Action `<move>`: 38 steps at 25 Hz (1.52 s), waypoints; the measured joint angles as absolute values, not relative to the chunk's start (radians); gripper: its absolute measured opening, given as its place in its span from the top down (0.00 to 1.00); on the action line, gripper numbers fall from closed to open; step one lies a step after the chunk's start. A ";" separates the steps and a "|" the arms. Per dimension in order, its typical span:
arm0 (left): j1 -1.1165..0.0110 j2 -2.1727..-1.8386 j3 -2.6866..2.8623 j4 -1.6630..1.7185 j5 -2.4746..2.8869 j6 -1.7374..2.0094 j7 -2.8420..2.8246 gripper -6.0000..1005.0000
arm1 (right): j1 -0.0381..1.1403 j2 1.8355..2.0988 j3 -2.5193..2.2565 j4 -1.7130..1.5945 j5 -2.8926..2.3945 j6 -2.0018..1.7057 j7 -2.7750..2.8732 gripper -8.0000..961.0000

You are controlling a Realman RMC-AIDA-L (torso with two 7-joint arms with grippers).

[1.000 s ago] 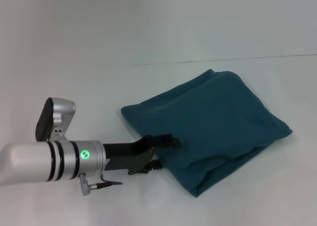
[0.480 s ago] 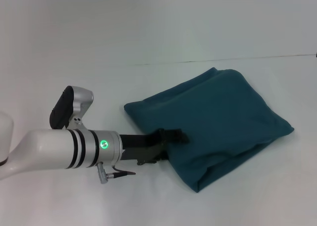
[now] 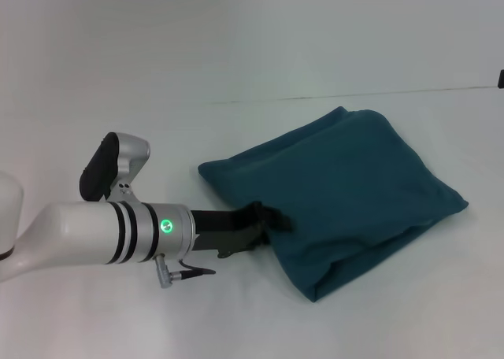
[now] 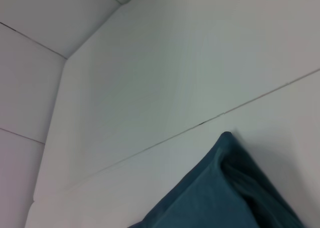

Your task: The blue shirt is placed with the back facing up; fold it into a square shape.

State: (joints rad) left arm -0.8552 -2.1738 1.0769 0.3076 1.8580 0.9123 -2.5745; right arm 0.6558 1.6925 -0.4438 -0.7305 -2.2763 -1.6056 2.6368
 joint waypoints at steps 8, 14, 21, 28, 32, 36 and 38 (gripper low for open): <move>-0.846 -2.175 1.077 0.329 1.856 0.939 -2.566 0.76 | 0.660 1.696 -0.441 -0.724 -2.276 -1.600 2.637 0.08; -0.793 -2.166 1.071 0.388 1.858 1.044 -2.557 0.84 | 0.659 1.702 -0.440 -0.703 -2.264 -1.594 2.637 0.08; -0.700 -2.108 1.056 0.487 1.882 1.173 -2.563 0.86 | 0.656 1.704 -0.440 -0.698 -2.261 -1.590 2.637 0.08; -0.770 -2.049 0.954 0.518 2.152 1.140 -2.529 0.86 | 0.659 1.711 -0.449 -0.691 -2.261 -1.586 2.635 0.08; -0.808 -2.033 0.947 0.522 2.236 1.131 -2.546 0.86 | 0.661 1.713 -0.450 -0.689 -2.261 -1.586 2.634 0.08; -0.800 -2.032 0.914 0.524 2.251 1.110 -2.560 0.86 | 0.663 1.714 -0.450 -0.689 -2.261 -1.586 2.633 0.08; -0.793 -2.032 0.892 0.525 2.253 1.110 -2.552 0.86 | 0.663 1.714 -0.449 -0.689 -2.261 -1.586 2.633 0.08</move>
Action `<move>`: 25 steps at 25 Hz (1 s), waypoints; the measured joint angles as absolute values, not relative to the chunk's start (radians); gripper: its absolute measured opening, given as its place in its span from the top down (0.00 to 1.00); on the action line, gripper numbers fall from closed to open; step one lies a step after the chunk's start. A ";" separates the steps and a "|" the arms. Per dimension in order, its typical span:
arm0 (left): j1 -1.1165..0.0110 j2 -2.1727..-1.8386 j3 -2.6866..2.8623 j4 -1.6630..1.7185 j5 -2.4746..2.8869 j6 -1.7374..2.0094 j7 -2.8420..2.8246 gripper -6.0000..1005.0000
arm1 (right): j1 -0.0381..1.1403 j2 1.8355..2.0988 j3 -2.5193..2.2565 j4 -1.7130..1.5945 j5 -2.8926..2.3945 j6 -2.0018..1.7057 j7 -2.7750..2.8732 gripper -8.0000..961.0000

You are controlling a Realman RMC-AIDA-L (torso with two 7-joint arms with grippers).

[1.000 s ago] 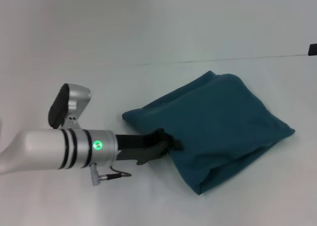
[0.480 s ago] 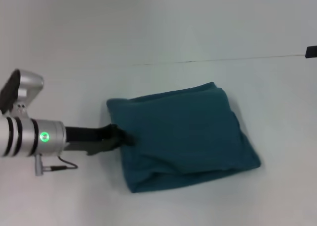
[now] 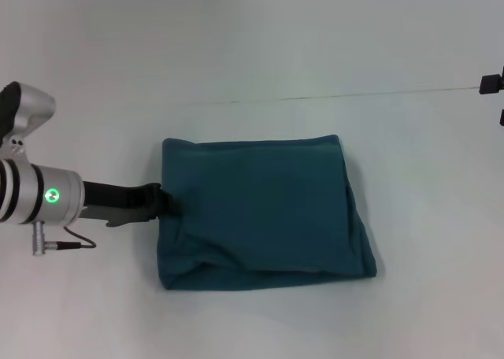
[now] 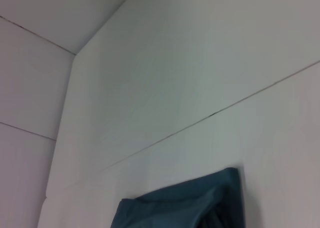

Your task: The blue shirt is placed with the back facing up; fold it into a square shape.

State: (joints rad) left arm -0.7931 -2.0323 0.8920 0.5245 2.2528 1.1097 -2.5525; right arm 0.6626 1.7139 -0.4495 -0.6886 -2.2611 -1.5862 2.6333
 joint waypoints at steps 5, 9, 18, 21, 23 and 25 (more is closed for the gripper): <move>-0.774 -2.029 0.860 0.556 2.288 1.155 -2.551 0.86 | 0.662 1.710 -0.446 -0.689 -2.261 -1.580 2.633 0.08; -0.744 -2.031 0.848 0.639 2.292 1.231 -2.549 0.86 | 0.664 1.709 -0.448 -0.689 -2.261 -1.578 2.633 0.08; -0.633 -2.086 0.628 0.753 2.142 1.385 -2.610 0.51 | 0.669 1.709 -0.449 -0.689 -2.261 -1.577 2.635 0.08; -0.637 -2.102 0.623 0.640 2.107 1.376 -2.594 0.37 | 0.672 1.713 -0.449 -0.689 -2.261 -1.577 2.636 0.08; -0.639 -2.121 0.623 0.601 2.089 1.362 -2.574 0.29 | 0.674 1.713 -0.450 -0.689 -2.263 -1.577 2.635 0.08; -0.639 -2.136 0.629 0.584 2.082 1.347 -2.562 0.21 | 0.677 1.714 -0.452 -0.689 -2.266 -1.576 2.634 0.08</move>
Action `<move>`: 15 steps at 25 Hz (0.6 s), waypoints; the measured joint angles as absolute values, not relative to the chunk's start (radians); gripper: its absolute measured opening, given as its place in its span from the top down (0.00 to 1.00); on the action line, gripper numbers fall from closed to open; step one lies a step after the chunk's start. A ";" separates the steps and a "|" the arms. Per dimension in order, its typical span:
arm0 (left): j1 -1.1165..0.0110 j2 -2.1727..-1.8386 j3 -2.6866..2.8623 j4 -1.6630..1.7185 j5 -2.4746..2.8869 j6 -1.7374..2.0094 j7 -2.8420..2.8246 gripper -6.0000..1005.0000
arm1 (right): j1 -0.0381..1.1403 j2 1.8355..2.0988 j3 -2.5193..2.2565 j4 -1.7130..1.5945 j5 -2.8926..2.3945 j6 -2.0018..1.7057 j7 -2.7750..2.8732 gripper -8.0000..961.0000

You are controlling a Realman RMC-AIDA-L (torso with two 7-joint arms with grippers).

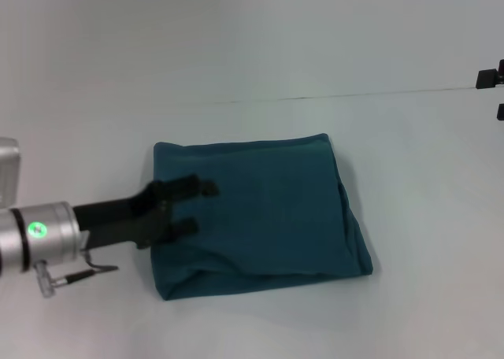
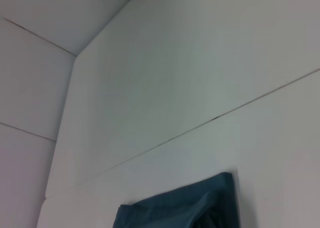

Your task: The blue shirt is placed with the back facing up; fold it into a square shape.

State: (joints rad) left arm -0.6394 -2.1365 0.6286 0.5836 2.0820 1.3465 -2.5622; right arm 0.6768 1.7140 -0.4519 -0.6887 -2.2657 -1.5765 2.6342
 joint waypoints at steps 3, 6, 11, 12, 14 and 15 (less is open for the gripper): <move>-0.643 -2.148 0.663 0.557 2.086 1.314 -2.557 0.18 | 0.678 1.716 -0.459 -0.689 -2.268 -1.577 2.633 0.08; -0.644 -2.144 0.712 0.536 2.083 1.313 -2.547 0.15 | 0.675 1.716 -0.471 -0.688 -2.269 -1.577 2.627 0.08; -0.609 -2.105 0.620 0.625 2.012 1.564 -2.405 0.12 | 0.675 1.719 -0.497 -0.687 -2.264 -1.617 2.555 0.08; -0.604 -2.089 0.596 0.642 2.004 1.647 -2.335 0.12 | 0.679 1.724 -0.501 -0.687 -2.260 -1.645 2.502 0.08; -0.594 -2.065 0.562 0.671 2.002 1.777 -2.196 0.12 | 0.686 1.742 -0.504 -0.688 -2.256 -1.695 2.358 0.08; -0.586 -2.058 0.555 0.689 2.009 1.828 -2.126 0.12 | 0.687 1.758 -0.506 -0.690 -2.255 -1.719 2.272 0.08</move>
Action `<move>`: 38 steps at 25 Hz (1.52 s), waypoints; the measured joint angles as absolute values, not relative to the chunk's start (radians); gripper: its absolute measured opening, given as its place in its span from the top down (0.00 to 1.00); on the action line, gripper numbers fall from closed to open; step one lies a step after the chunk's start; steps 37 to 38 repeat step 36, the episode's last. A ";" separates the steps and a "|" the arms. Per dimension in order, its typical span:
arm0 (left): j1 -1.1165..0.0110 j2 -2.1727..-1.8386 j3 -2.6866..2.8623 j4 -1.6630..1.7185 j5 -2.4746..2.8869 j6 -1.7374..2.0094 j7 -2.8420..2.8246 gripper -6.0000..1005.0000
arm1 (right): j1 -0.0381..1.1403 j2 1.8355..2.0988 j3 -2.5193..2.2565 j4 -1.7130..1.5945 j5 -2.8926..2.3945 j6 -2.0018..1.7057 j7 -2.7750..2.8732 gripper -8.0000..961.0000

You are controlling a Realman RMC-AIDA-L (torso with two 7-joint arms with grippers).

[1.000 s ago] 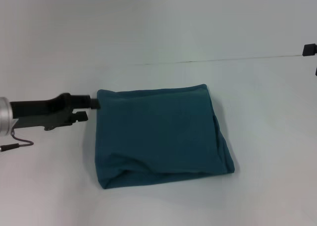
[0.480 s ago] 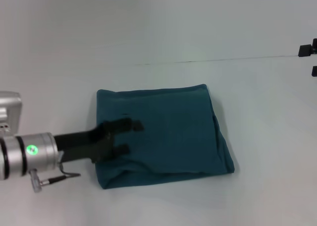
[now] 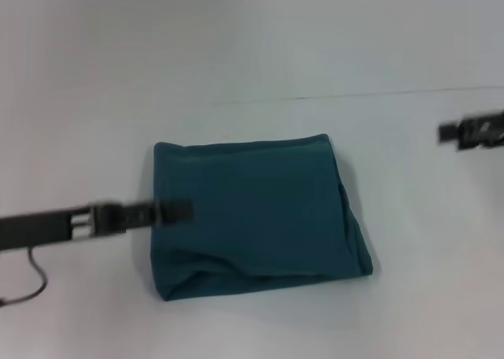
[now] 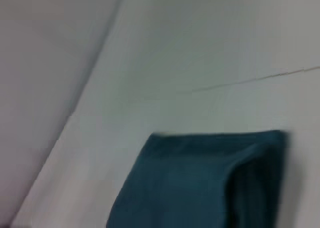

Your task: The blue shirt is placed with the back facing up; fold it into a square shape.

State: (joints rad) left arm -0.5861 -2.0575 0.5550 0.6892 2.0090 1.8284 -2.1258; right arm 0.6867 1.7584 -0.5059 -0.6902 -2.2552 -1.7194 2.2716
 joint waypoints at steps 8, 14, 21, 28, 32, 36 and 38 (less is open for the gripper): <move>-0.544 -2.065 0.569 0.740 2.144 1.895 -1.923 0.11 | 0.646 1.937 -0.528 -0.723 -2.259 -1.771 1.906 0.08; -0.531 -2.084 0.608 0.737 2.171 1.897 -1.860 0.12 | 0.638 2.025 -0.574 -0.714 -2.260 -1.766 1.870 0.08; -0.527 -2.094 0.644 0.726 2.173 1.814 -1.846 0.12 | 0.640 2.083 -0.627 -0.649 -2.254 -1.684 1.852 0.08; -0.523 -2.097 0.645 0.696 2.174 1.775 -1.809 0.12 | 0.649 2.085 -0.684 -0.571 -2.253 -1.616 1.822 0.08; -0.522 -2.100 0.649 0.695 2.174 1.763 -1.799 0.12 | 0.658 2.085 -0.697 -0.570 -2.252 -1.615 1.822 0.08; -0.522 -2.109 0.659 0.695 2.174 1.734 -1.777 0.12 | 0.662 2.085 -0.708 -0.570 -2.251 -1.621 1.821 0.08; -0.522 -2.109 0.659 0.695 2.174 1.734 -1.777 0.12 | 0.662 2.085 -0.708 -0.570 -2.251 -1.621 1.821 0.08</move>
